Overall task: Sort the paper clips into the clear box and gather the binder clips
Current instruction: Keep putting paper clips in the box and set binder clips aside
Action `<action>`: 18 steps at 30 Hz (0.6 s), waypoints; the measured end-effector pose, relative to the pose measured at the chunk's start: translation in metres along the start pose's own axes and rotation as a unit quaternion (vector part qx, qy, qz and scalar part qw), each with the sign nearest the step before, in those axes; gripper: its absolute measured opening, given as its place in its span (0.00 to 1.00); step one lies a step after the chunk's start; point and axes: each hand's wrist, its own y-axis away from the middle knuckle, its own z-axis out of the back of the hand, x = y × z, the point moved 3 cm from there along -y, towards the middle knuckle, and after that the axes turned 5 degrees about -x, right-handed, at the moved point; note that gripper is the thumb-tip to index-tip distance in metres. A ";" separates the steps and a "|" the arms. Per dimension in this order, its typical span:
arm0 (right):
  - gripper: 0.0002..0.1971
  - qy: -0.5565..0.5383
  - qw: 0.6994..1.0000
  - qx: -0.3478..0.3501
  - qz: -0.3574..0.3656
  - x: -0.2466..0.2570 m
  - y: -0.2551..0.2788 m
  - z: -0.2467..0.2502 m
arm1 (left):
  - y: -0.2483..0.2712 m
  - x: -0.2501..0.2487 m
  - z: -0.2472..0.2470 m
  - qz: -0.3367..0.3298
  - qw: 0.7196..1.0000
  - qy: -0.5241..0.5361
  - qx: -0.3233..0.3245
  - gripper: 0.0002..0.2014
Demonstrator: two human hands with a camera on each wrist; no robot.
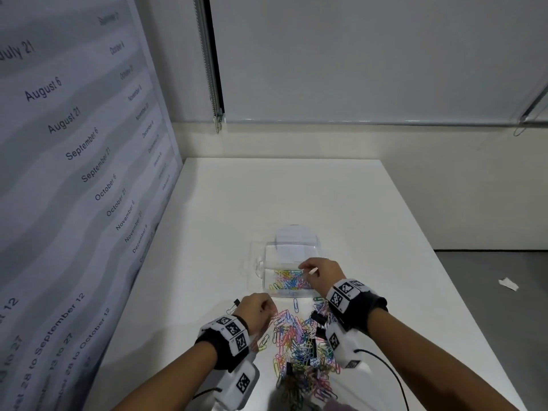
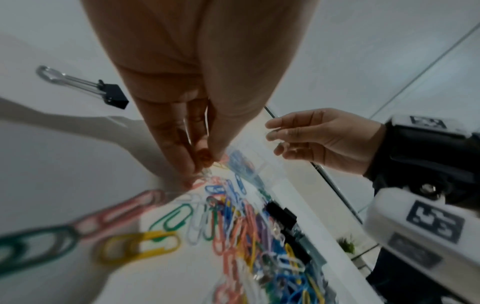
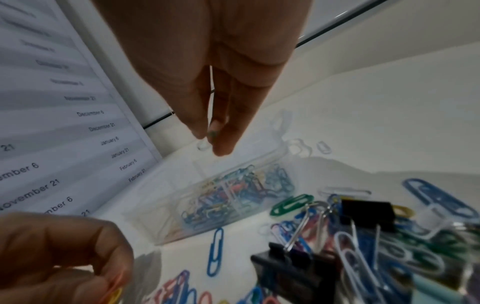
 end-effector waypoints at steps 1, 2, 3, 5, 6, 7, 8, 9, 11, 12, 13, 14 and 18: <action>0.12 0.002 1.000 -0.003 0.004 0.000 -0.001 -0.001 | -0.001 -0.001 0.002 0.005 1.000 0.017 -0.002 0.08; 0.12 0.006 1.000 0.000 0.010 0.001 0.000 -0.002 | -0.003 -0.002 0.003 0.009 0.999 0.044 -0.007 0.07; 0.12 0.016 1.000 0.006 0.018 0.001 0.002 -0.005 | -0.004 -0.004 0.004 0.014 0.997 0.078 -0.011 0.08; 0.11 0.040 0.998 0.031 0.031 -0.002 0.008 -0.009 | -0.008 -0.011 0.008 0.029 0.988 0.151 -0.017 0.10; 0.11 0.051 0.997 0.046 0.036 -0.004 0.012 -0.013 | -0.010 -0.014 0.011 0.033 0.983 0.178 -0.020 0.10; 0.10 0.065 0.995 0.058 0.040 -0.005 0.014 -0.016 | -0.014 -0.017 0.013 0.032 0.980 0.195 -0.026 0.10; 0.09 0.079 0.994 0.071 0.038 -0.007 0.015 -0.021 | -0.018 -0.020 0.015 0.028 0.977 0.209 -0.035 0.10; 0.09 0.094 0.991 0.088 0.030 -0.008 0.015 -0.026 | -0.021 -0.023 0.018 0.021 0.975 0.218 -0.044 0.10; 0.14 0.114 0.988 0.100 0.013 -0.011 0.014 -0.035 | -0.028 -0.028 0.020 0.011 0.970 0.235 -0.057 0.10; 0.13 0.135 0.986 0.097 0.018 -0.012 0.014 -0.037 | -0.031 -0.030 0.021 0.010 0.967 0.249 -0.060 0.10; 0.10 0.155 0.984 0.088 0.031 -0.010 0.015 -0.037 | -0.033 -0.032 0.021 0.014 0.963 0.263 -0.062 0.10; 0.07 0.164 0.982 0.080 0.050 -0.011 0.017 -0.037 | -0.036 -0.034 0.021 0.020 0.957 0.282 -0.061 0.10; 0.09 0.115 0.984 0.096 0.101 -0.011 0.031 -0.036 | -0.038 -0.033 0.019 0.018 0.959 0.281 -0.043 0.14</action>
